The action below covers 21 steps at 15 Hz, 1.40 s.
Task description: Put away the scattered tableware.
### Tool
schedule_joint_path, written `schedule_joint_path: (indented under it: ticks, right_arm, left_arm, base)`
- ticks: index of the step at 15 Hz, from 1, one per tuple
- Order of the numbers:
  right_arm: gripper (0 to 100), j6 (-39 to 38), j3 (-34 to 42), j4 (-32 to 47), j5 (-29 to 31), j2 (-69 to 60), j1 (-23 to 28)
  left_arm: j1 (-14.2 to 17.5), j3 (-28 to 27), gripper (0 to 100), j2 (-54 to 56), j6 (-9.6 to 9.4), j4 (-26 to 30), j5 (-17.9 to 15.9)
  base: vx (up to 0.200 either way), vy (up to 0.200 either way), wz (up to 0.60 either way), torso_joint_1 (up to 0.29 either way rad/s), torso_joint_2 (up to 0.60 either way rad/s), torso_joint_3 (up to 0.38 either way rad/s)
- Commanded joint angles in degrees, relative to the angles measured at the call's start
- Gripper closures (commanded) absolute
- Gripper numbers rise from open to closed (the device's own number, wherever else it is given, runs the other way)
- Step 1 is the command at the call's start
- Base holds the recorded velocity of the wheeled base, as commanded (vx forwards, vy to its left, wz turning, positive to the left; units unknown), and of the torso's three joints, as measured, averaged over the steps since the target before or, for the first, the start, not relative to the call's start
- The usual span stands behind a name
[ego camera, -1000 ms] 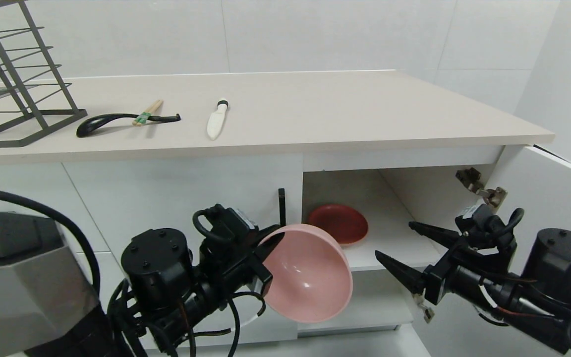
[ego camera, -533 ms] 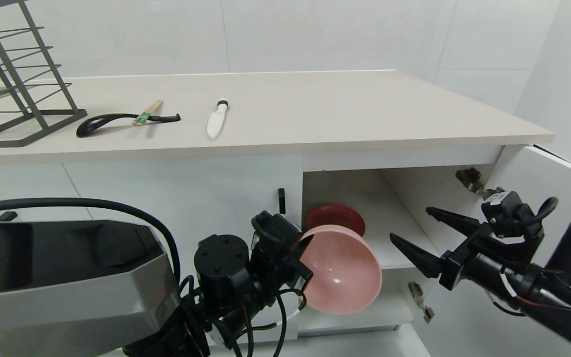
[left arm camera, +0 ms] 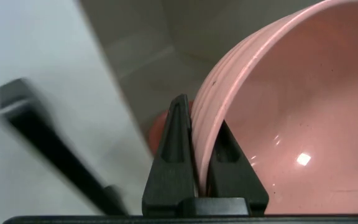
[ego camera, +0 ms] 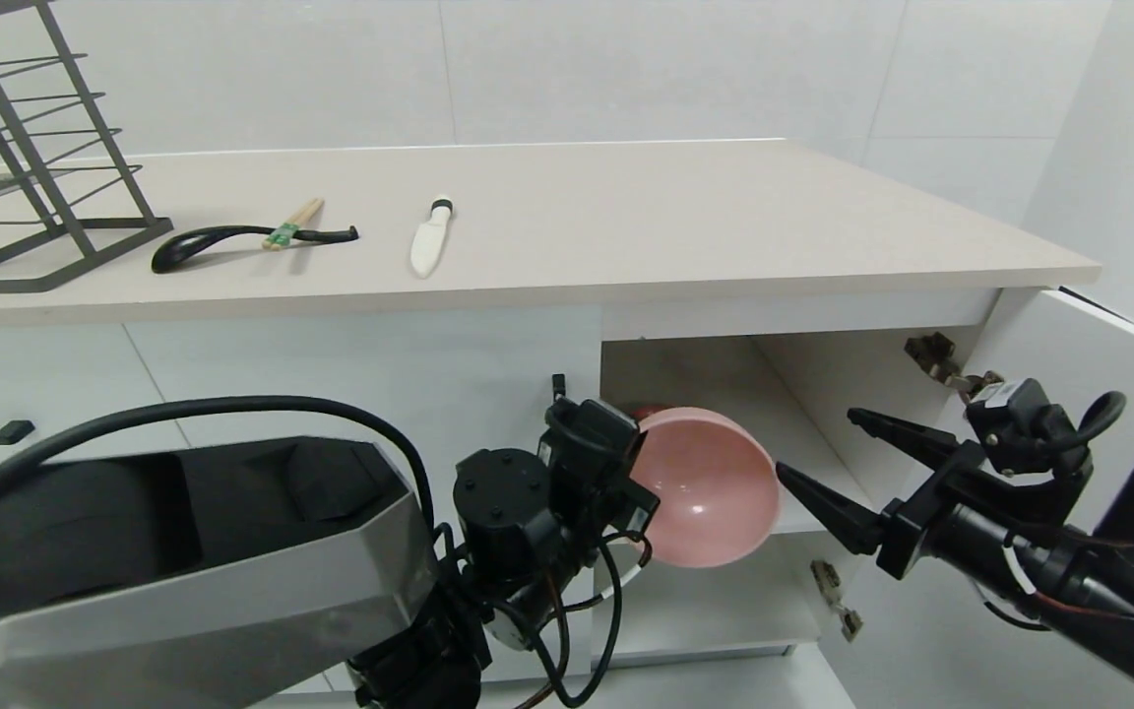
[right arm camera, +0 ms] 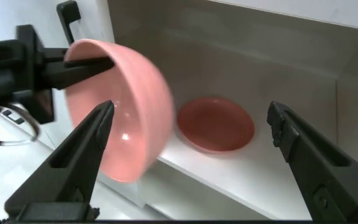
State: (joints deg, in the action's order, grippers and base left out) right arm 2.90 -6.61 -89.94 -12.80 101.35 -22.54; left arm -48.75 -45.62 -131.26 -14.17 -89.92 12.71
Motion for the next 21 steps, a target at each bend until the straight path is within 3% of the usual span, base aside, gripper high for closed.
schedule_joint_path:
  ticks: [1, 7, 9, 15, 16, 21]
  right_arm:
    - [0, 0.0, -0.1, -0.1, 0.1, 2.5, -0.8]
    - [0, -0.2, -2.2, -0.1, 0.1, 5.8, 1.6]
    - [0, -0.3, -3.1, -0.1, 0.1, 5.8, 3.3]
    - [0, -0.4, -3.8, -0.1, 0.1, 6.4, 3.6]
    - [100, -0.4, -3.7, -0.1, 0.1, 6.3, 3.6]
    - [100, -0.4, -2.4, -0.1, 0.1, 6.0, -0.2]
  left_arm:
    - [-1.5, -4.0, 100, -1.7, 0.10, -0.1, 0.0]
    - [-1.7, -9.3, 100, -3.0, 1.16, -0.1, 0.6]
    - [-1.8, -10.1, 100, -3.3, 3.09, -0.1, 0.8]
    - [-3.0, -12.2, 100, -4.2, 5.64, -0.1, 0.8]
    - [-3.0, -12.7, 100, -4.4, 5.64, -0.1, 0.8]
    - [-4.7, -14.3, 100, -6.6, 5.73, -0.1, 1.0]
  base:
    - [0.000, 0.000, 0.00, 0.000, 0.00, 0.000]
    - [0.000, 0.000, 0.00, 0.000, 0.00, 0.000]
    - [0.000, 0.000, 0.00, 0.000, 0.00, 0.000]
    - [0.000, 0.000, 0.00, 0.000, 0.00, 0.000]
    - [0.000, 0.000, 0.00, 0.000, 0.00, 0.000]
    - [0.000, 0.000, 0.00, 0.000, 0.00, 0.000]
